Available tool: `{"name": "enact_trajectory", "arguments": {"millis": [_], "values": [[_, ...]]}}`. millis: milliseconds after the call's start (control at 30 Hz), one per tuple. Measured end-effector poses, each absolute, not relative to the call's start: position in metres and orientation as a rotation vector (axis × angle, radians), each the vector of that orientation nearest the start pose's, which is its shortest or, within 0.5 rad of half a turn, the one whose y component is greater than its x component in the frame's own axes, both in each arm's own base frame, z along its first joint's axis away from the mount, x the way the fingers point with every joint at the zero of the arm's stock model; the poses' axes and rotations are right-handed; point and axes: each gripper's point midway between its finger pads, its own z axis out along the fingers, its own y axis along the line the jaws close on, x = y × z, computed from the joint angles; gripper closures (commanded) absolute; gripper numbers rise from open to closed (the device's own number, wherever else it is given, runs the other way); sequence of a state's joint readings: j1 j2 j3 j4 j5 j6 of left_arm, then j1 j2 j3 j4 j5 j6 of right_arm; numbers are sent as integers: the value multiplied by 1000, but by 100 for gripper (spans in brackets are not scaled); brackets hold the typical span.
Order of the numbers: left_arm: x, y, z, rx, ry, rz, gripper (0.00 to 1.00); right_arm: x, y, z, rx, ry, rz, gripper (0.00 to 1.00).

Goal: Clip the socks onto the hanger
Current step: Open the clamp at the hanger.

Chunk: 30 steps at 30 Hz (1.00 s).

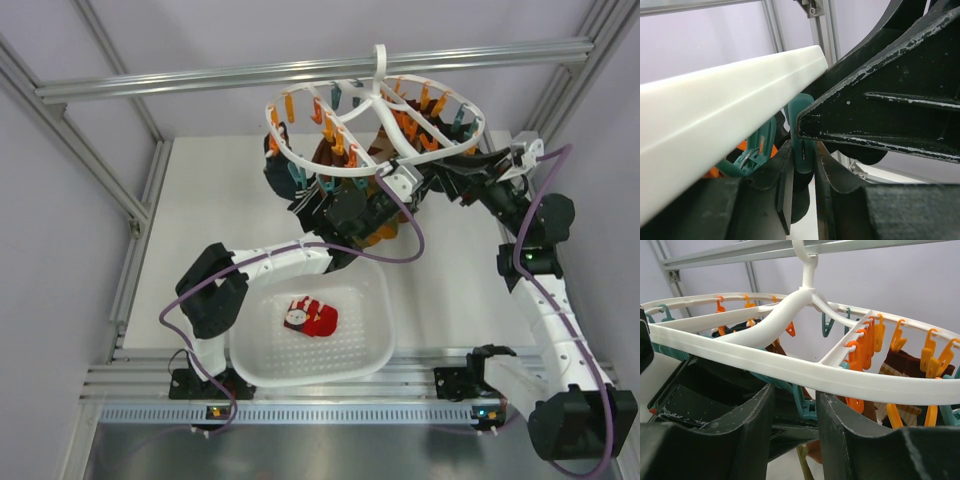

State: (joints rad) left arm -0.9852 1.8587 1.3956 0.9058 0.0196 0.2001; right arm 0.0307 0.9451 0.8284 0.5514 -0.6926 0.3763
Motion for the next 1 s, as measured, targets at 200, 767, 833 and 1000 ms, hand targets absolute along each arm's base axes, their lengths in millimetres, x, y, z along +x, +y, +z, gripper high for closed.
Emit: {"name": "enact_trajectory", "arguments": {"millis": [200, 767, 833, 1000], "values": [[326, -485, 381, 661, 950, -724, 98, 310, 133, 408, -415, 1185, 753, 67], [316, -490, 371, 721, 980, -767, 46, 320, 129, 407, -340, 1199, 776, 100], [312, -487, 370, 734, 990, -772, 46, 320, 129, 407, -334, 1200, 781, 100], [308, -481, 377, 738, 1000, -766, 46, 320, 129, 408, -312, 1206, 801, 100]]}}
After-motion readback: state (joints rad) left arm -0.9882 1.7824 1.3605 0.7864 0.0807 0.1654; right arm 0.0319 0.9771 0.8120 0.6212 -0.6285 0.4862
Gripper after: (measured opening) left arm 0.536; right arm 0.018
